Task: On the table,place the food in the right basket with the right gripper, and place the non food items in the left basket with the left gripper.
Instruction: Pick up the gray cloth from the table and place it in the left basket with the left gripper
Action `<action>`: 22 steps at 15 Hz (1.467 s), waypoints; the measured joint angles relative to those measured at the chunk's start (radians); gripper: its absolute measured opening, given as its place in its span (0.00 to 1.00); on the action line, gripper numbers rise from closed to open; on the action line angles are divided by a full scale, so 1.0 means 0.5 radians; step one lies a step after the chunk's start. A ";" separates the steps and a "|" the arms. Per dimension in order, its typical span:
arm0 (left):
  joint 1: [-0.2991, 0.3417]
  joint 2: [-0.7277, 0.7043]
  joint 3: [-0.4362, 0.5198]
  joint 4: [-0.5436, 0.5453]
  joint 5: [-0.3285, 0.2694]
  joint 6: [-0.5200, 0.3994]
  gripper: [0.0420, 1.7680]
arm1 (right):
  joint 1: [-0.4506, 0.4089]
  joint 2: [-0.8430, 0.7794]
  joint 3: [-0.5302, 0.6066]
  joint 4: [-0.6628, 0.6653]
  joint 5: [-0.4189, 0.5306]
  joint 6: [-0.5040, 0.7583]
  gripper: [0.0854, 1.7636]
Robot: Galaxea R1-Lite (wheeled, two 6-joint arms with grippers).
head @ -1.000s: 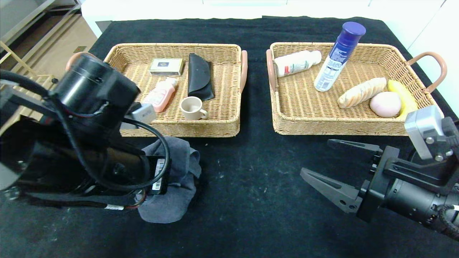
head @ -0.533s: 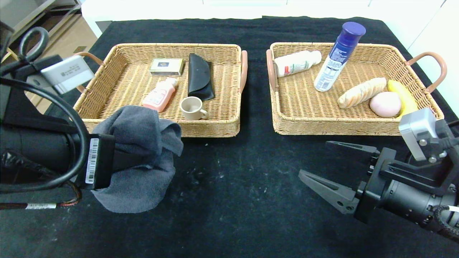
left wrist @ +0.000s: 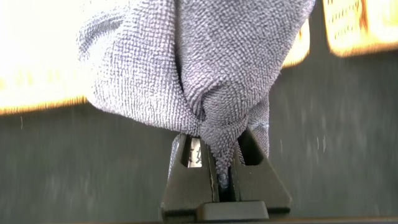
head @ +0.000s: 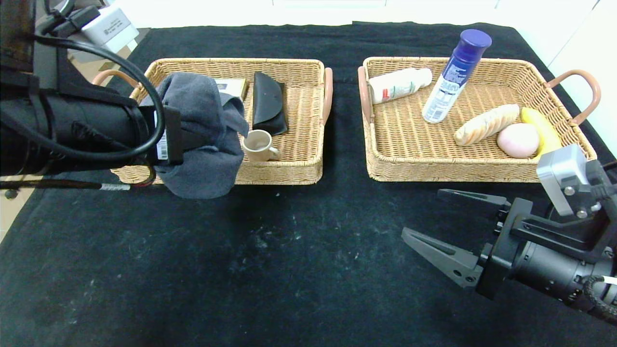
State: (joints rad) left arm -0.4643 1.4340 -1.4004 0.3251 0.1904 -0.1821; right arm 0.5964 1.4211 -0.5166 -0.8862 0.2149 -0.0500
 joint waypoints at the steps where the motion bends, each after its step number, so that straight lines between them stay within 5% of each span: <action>1: 0.035 0.048 -0.026 -0.086 -0.049 0.026 0.08 | 0.000 0.000 0.000 0.000 -0.001 0.000 0.97; 17: 0.190 0.649 -0.640 -0.183 -0.154 0.095 0.08 | -0.010 -0.037 -0.003 -0.003 0.001 -0.003 0.97; 22: 0.188 0.676 -0.655 -0.181 -0.151 0.091 0.49 | -0.005 -0.059 -0.004 0.000 0.002 -0.004 0.97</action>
State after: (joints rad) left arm -0.3704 1.7721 -1.7279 0.2347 0.1149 -0.1366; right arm 0.5940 1.3917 -0.5185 -0.8862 0.2160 -0.0519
